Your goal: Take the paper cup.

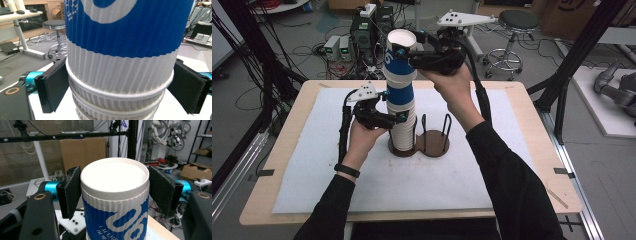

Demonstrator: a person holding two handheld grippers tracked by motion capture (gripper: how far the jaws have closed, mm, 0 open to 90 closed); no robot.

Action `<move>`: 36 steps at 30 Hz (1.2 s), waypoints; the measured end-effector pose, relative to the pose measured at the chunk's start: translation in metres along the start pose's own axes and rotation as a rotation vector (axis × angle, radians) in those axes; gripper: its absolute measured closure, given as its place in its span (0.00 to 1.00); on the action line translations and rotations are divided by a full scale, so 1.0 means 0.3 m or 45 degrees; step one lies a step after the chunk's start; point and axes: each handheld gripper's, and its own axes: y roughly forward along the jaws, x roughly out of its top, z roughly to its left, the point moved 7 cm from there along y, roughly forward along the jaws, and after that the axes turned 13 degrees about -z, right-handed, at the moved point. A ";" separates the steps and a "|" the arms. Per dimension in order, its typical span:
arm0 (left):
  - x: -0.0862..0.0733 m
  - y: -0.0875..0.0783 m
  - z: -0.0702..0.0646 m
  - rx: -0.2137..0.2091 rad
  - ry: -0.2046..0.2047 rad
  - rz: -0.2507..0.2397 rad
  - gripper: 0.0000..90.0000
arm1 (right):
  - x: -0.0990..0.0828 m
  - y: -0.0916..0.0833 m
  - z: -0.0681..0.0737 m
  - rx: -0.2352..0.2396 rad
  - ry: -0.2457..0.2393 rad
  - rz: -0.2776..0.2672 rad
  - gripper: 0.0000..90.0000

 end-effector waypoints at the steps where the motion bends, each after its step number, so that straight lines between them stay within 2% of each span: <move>1: 0.000 0.000 0.000 -0.001 0.000 0.000 0.12 | 0.000 0.000 0.000 0.000 0.000 0.000 0.34; 13: 0.000 0.000 0.000 0.003 0.001 0.003 0.12 | 0.053 -0.078 0.012 0.050 0.015 -0.038 0.34; 16: 0.000 -0.001 0.000 0.004 0.003 0.006 0.12 | 0.066 -0.126 0.024 0.085 0.027 -0.065 0.34; 21: 0.000 -0.001 -0.001 0.005 0.003 0.007 0.12 | 0.066 -0.176 0.033 0.100 0.023 -0.069 0.34; 28: 0.000 -0.001 -0.001 0.006 0.006 0.010 0.12 | 0.023 -0.277 0.044 0.124 0.017 -0.052 0.34; 30: 0.000 -0.001 -0.001 0.006 0.006 0.009 0.12 | 0.017 -0.285 0.043 0.124 0.019 -0.053 0.34; 36: 0.001 -0.001 -0.001 0.006 0.005 0.009 0.12 | -0.049 -0.359 0.045 0.139 0.036 -0.041 0.34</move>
